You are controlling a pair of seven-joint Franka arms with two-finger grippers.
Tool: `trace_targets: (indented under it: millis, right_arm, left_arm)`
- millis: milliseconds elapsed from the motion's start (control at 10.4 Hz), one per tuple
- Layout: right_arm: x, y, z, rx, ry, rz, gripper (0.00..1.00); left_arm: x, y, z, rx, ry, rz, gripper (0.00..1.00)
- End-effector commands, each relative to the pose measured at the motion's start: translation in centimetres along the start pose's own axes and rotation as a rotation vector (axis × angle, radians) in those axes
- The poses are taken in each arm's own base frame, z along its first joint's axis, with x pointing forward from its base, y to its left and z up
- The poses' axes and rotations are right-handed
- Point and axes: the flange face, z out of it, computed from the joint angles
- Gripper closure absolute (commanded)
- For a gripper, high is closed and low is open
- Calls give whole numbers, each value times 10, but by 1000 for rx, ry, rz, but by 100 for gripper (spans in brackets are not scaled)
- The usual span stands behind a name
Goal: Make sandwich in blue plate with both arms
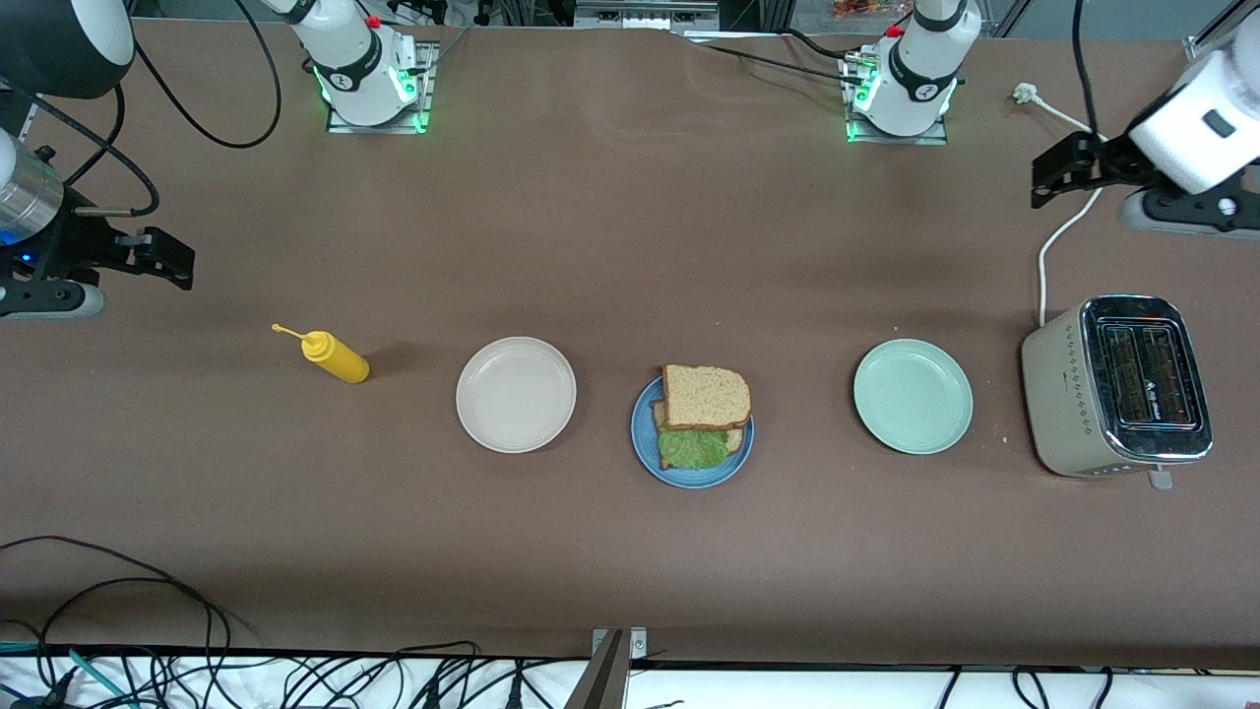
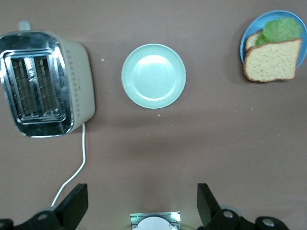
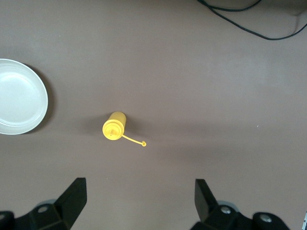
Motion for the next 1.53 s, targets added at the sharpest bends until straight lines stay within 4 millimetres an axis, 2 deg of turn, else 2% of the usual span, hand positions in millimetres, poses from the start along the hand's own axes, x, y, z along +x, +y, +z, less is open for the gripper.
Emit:
trace_targets:
  millis: [0, 192, 287, 575, 671, 862, 1150, 1437]
  right_arm:
    - [-2, 1, -3, 18, 4, -7, 0]
    - [-2, 0, -3, 17, 4, -22, 0]
    - [-2, -1, -5, 23, 5, -82, 0]
    - [-3, -6, -6, 61, 10, -77, 0]
    - [-2, -7, -6, 142, 12, -39, 0]
    - [-5, -4, -10, 158, 8, 65, 0]
    - [-14, -11, -21, 181, 3, 95, 0]
    - [-18, -14, -33, 192, 13, 146, 0]
  left_arm:
    - [-9, -22, -12, 18, 1, -58, 0]
    - [-9, -24, -11, 27, -5, -62, 0]
    - [-10, -25, -11, 26, -8, -66, 0]
    - [-9, -31, -9, 25, -16, -76, 0]
    - [-11, -31, -10, 25, -14, -82, 0]
    - [-10, -29, -10, 26, -14, -82, 0]
    - [-12, -34, -23, 24, 16, -90, 0]
    - [-12, -32, -24, 19, 21, -85, 0]
